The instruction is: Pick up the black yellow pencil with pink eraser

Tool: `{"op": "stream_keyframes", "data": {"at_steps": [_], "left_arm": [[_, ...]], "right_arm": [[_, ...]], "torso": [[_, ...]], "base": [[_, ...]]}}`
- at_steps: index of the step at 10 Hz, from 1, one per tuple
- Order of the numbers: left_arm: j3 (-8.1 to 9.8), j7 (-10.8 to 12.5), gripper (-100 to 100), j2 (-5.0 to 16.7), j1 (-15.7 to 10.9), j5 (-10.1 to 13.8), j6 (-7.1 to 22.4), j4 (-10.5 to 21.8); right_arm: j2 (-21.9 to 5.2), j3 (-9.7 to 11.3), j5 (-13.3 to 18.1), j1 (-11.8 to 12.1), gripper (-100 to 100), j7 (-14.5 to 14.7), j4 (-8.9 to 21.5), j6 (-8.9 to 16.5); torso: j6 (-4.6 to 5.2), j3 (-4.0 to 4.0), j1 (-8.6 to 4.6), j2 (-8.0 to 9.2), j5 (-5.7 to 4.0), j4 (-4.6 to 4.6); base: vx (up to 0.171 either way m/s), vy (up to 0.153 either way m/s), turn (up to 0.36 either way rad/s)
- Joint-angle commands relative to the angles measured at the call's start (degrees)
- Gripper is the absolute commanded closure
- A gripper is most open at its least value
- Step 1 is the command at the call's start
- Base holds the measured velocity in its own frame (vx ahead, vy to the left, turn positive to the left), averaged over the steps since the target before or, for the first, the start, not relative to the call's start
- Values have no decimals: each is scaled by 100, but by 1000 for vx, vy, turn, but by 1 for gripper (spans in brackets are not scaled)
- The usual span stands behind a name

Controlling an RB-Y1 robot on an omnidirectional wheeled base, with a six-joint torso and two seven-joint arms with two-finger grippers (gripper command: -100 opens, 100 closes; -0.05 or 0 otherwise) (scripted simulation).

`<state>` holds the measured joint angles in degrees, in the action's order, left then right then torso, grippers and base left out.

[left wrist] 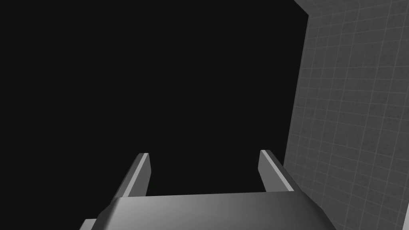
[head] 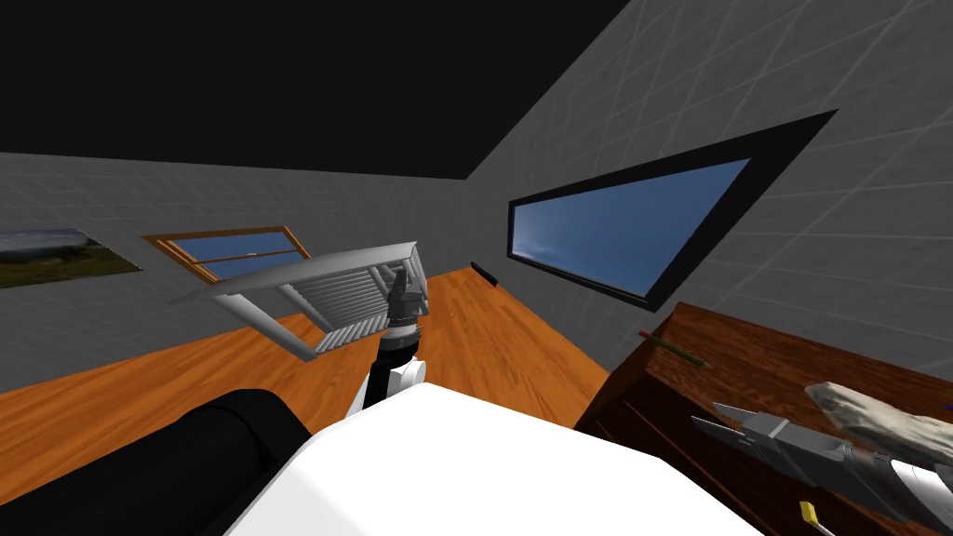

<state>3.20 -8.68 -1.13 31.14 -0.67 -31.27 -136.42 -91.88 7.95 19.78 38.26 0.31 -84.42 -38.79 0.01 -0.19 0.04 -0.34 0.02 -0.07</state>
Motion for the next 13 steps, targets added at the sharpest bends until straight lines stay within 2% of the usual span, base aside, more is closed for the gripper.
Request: {"op": "stream_keyframes", "data": {"at_steps": [1,2,3,5,6,8,9,10,12,13], "left_arm": [[0,0,0,0,0,0,0,0],[0,0,0,0,0,0,0,0],[0,0,0,0,0,0,0,0],[0,0,0,0,0,0,0,0],[0,0,0,0,0,0,0,0],[0,0,0,0,1,0,0,0],[0,0,0,0,1,0,0,0],[1,0,0,0,1,0,0,0],[1,0,0,1,2,0,0,0],[1,0,0,1,2,0,0,-1]], "right_arm": [[-213,-12,32,88,-100,35,53,-4],[-433,65,135,110,-100,46,236,-46],[-460,65,135,110,-100,46,236,-46],[-858,227,343,154,-100,67,537,-131],[-865,227,343,154,-100,67,556,-131],[-1154,397,547,200,-100,86,815,-217],[-1154,397,547,200,-100,86,815,-217],[-1332,565,741,242,-100,103,1017,-298],[-1408,724,918,277,-100,118,1167,-373],[-1408,724,786,285,-100,118,1167,-373]], "torso": [[0,0,0,0,0,0],[2,2,-1,5,-1,0],[0,2,3,4,0,1],[0,-2,-1,-3,-1,-1],[0,-10,-7,-16,-2,-4],[1,-9,-5,-15,-3,-4],[0,-17,-7,-29,-3,-7],[2,-11,-10,-15,-4,-5],[-1,-29,-19,-49,-5,-12],[0,-34,-27,-55,-8,-15]], "base": [[77,7,43],[82,19,99],[75,19,37],[128,-2,86],[119,-4,45],[159,-4,73],[124,-20,35],[174,-16,91],[242,-61,82],[137,-54,17]]}}
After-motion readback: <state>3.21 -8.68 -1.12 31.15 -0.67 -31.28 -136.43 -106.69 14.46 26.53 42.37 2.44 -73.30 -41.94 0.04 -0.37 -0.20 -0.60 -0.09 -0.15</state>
